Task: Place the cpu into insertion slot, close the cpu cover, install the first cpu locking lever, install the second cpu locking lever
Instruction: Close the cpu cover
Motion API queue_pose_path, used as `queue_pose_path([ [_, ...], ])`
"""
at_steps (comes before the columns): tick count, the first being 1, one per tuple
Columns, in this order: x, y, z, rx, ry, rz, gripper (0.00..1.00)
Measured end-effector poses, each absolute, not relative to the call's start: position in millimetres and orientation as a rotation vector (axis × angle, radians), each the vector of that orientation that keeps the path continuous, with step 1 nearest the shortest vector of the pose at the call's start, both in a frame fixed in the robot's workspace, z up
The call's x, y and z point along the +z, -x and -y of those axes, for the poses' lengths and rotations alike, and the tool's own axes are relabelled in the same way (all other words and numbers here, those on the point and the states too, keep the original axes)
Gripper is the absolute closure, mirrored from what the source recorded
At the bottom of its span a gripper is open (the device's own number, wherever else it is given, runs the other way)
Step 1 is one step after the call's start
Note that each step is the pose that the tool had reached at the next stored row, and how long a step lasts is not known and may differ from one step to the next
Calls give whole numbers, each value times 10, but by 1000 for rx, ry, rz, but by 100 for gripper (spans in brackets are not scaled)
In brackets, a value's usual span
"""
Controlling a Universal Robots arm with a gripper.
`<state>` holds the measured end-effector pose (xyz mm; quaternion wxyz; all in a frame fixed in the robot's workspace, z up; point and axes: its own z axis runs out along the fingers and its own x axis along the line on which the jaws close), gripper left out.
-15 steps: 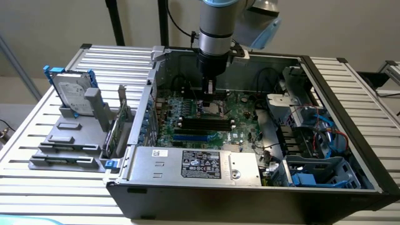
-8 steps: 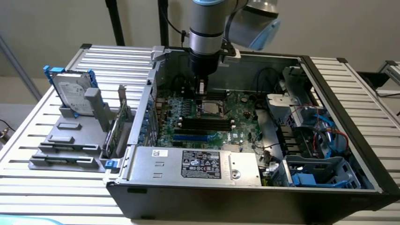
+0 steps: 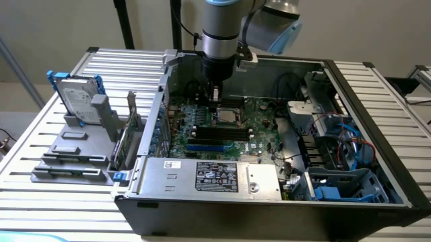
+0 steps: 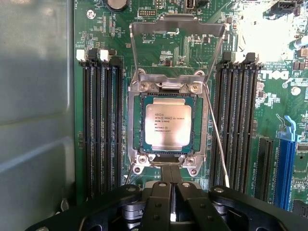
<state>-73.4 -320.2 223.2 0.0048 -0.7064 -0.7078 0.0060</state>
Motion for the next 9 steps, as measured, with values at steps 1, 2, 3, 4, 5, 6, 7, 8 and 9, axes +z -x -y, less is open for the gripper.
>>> queue_pose_path([
  [1, 2232, 734, 3202, 19, 2212, 2217, 89],
  [2, 2232, 734, 3202, 19, 2212, 2217, 89],
  [3, 2232, 734, 3202, 19, 2212, 2217, 89],
  [4, 2232, 734, 3202, 19, 2212, 2217, 89],
  [5, 2232, 734, 3202, 19, 2212, 2217, 89],
  [6, 2232, 734, 3202, 19, 2212, 2217, 89],
  [7, 2232, 734, 3202, 19, 2212, 2217, 89],
  [8, 2232, 734, 3202, 19, 2212, 2217, 89],
  [9, 2232, 734, 3202, 19, 2212, 2217, 89],
])
